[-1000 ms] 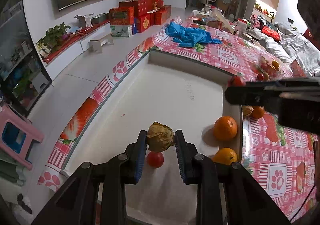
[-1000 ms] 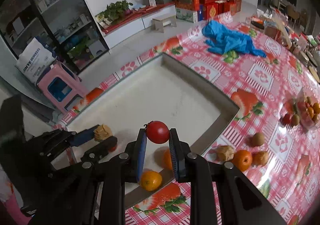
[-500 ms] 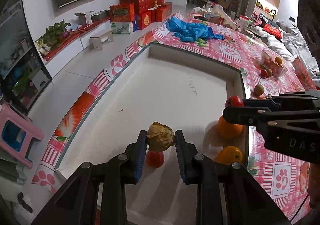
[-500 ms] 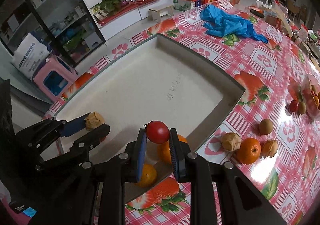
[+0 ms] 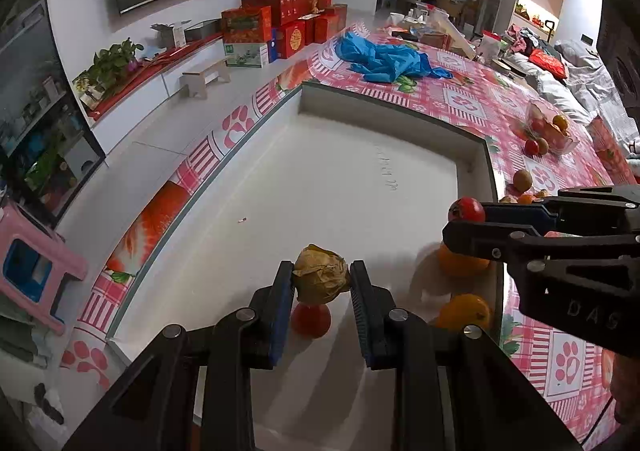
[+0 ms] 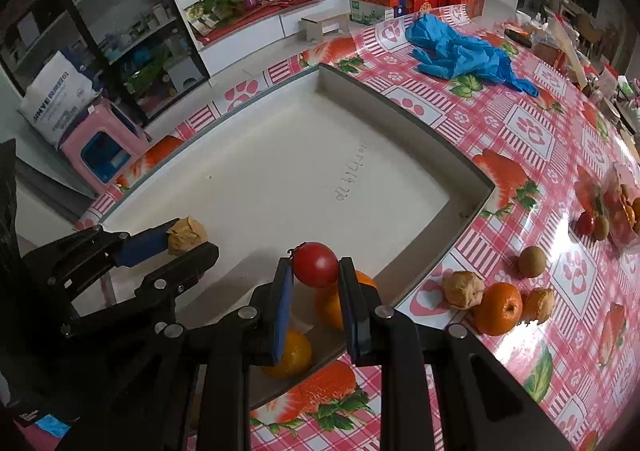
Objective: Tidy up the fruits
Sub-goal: 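Hold the bulb in the left tool and tomato in the right tool over the tray, then open the left tool over the tray while the right tool releases the tomato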
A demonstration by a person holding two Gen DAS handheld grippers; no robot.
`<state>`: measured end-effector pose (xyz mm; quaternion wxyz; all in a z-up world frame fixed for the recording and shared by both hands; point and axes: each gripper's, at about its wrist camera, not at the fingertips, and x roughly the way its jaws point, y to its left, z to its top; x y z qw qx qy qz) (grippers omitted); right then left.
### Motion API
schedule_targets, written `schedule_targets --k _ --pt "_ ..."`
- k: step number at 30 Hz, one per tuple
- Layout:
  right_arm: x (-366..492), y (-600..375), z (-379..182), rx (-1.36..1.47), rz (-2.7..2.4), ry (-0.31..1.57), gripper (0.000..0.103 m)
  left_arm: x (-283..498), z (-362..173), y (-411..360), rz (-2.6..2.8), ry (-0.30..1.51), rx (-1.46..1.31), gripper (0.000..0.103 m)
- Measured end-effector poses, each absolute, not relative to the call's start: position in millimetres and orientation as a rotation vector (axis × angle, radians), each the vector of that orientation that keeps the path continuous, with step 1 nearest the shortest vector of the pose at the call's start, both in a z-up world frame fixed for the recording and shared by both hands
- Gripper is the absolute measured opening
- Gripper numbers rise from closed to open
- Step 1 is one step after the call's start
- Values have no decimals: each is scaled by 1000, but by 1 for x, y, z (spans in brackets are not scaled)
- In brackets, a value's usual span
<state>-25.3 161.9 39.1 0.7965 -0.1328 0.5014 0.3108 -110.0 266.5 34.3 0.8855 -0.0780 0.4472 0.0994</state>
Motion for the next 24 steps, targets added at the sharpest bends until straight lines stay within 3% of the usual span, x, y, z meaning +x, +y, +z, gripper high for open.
schedule_targets --k 24 --pt "-30 170 36 -330 658 1051 26 -109 28 268 235 944 -154 30"
